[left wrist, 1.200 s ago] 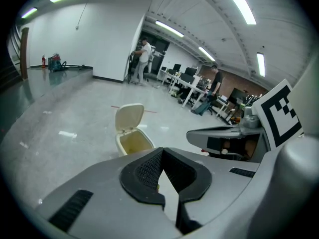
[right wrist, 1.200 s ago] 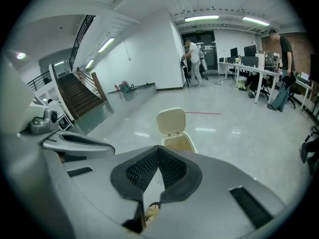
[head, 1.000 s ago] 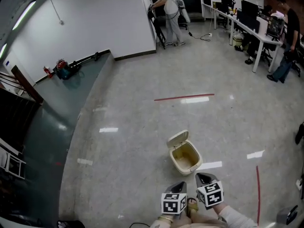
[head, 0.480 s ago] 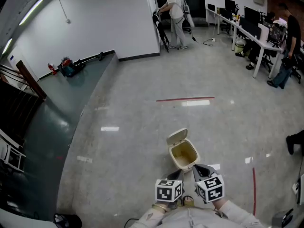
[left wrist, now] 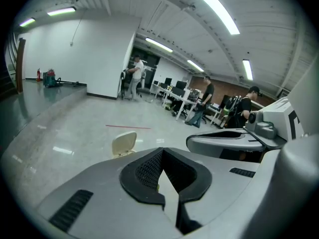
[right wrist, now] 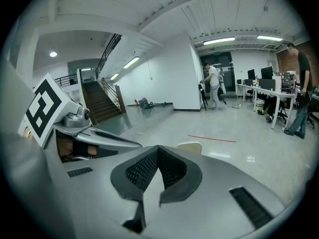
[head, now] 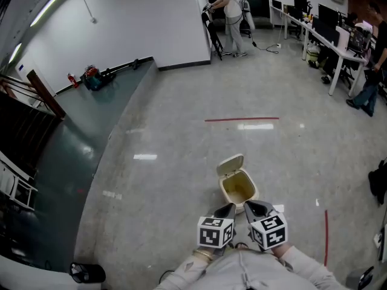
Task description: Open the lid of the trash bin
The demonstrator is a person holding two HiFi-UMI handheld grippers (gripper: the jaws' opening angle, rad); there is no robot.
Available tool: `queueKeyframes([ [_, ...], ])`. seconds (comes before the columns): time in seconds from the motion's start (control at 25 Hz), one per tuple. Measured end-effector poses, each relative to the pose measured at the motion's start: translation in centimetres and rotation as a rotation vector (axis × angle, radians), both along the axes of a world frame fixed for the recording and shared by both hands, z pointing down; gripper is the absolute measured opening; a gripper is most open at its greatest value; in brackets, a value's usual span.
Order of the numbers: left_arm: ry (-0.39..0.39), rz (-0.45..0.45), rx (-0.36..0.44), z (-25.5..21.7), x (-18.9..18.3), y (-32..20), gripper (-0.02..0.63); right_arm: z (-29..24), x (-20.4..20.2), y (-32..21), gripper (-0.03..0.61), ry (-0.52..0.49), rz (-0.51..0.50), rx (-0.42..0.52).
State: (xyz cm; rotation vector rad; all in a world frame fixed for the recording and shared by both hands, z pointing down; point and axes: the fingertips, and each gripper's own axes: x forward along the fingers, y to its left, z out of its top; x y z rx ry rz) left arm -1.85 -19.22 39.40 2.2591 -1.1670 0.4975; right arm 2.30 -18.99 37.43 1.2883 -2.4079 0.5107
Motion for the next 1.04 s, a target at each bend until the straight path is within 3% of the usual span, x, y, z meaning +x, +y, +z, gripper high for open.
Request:
queueKeyframes([
  [1.04, 0.026, -0.032, -0.01, 0.3, -1.3, -0.8, 0.005, 1.1, -1.0, -0.2, -0.002, 0.039, -0.029, -0.02],
])
